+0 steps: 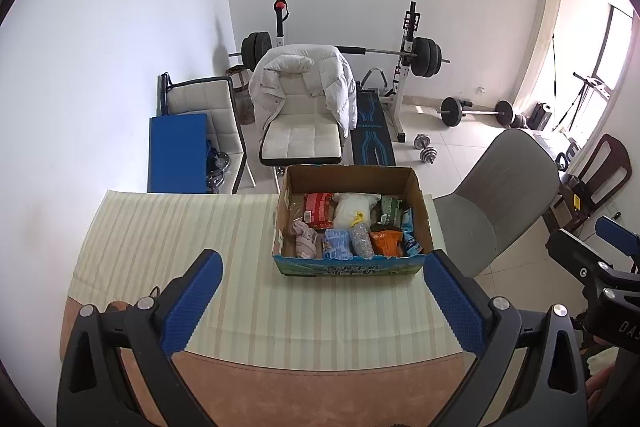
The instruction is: Organize soft objects
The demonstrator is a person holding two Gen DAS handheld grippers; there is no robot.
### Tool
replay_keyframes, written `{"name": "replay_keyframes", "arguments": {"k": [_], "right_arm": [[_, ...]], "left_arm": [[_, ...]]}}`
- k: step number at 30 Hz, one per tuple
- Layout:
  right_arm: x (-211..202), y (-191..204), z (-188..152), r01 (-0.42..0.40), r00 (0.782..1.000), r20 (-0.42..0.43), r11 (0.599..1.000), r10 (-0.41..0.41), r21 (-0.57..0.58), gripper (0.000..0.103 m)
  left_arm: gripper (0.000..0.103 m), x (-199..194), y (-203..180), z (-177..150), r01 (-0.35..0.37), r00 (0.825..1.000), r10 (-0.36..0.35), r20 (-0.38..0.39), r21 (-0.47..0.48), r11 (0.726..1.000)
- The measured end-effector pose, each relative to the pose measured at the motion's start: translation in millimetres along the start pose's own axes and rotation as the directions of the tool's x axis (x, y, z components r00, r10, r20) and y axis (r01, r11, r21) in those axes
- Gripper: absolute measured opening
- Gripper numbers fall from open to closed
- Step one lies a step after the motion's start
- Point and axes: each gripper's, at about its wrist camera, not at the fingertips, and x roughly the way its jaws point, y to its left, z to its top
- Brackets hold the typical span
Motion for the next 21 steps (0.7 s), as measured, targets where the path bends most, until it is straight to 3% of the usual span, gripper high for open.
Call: {"name": "replay_keyframes", "arguments": {"k": [21], "right_arm": [[-2.6,-4.6,-3.3,0.006,1.000,0.000,1.000,-0.006,-0.002,0.103]], "left_arm": [[0.103,-4.9,-8.6,-3.1,0.003,1.000,-0.003,0.000,0.020,1.000]]}}
